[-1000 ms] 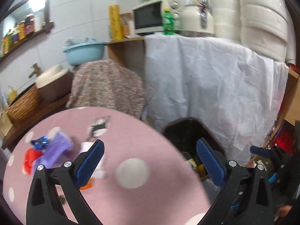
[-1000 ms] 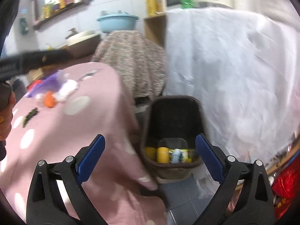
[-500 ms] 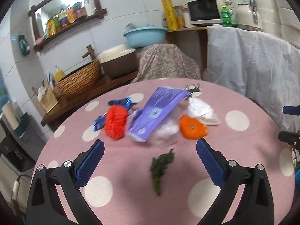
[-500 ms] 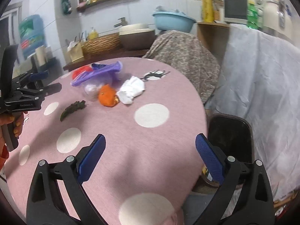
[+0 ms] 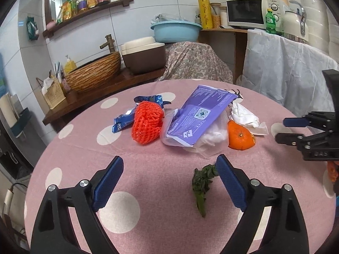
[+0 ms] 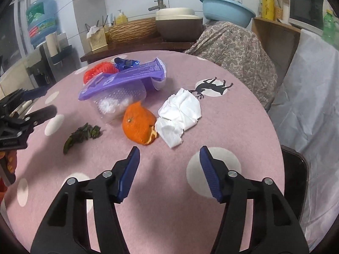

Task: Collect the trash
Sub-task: 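Move both tools back to the table toward the tissue and green vegetable, then grasp the white tissue with the right tool while the left tool grasps the green vegetable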

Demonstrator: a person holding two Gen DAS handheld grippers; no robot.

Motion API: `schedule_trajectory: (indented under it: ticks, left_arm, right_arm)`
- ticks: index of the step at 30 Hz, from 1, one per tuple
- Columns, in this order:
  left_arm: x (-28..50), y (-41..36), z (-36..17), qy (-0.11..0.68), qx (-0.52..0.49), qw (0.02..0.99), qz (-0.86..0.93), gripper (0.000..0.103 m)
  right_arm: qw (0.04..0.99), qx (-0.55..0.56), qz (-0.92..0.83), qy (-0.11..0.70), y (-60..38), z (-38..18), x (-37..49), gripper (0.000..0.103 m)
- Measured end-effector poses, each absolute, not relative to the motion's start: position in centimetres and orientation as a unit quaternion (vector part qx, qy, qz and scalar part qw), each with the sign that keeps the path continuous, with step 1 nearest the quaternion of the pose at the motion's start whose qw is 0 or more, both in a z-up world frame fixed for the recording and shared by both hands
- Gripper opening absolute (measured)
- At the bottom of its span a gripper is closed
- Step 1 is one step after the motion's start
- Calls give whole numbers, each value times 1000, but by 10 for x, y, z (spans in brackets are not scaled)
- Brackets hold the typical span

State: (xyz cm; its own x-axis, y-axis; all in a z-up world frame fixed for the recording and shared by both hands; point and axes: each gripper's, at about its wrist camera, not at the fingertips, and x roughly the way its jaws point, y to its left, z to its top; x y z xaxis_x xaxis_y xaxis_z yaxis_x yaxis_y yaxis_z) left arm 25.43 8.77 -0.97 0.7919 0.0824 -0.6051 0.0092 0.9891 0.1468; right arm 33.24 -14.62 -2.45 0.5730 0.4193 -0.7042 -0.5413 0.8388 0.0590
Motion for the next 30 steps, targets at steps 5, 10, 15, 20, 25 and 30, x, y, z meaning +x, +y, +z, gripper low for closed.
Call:
schedule_trajectory:
  ticks: [5, 10, 15, 20, 25, 30]
  left_arm:
    - [257, 84, -12, 324, 73, 943, 9, 85]
    - [256, 75, -14, 321, 86, 943, 2, 84]
    - [257, 73, -25, 345, 94, 934, -14, 84]
    - [262, 65, -43, 376, 118, 919, -21, 76]
    - [271, 62, -52, 395, 118, 911, -16, 66]
    - [280, 63, -62, 417, 110, 902, -18, 39]
  right_arm:
    - [878, -85, 267, 387, -130, -35, 349, 45]
    - [872, -87, 265, 402, -120, -45, 363, 21]
    - [874, -81, 271, 394, -122, -46, 361, 8]
    - [879, -81, 275, 382, -127, -40, 350, 7]
    - [882, -75, 276, 374, -132, -33, 342, 7]
    - [884, -62, 285, 365, -141, -25, 330, 7]
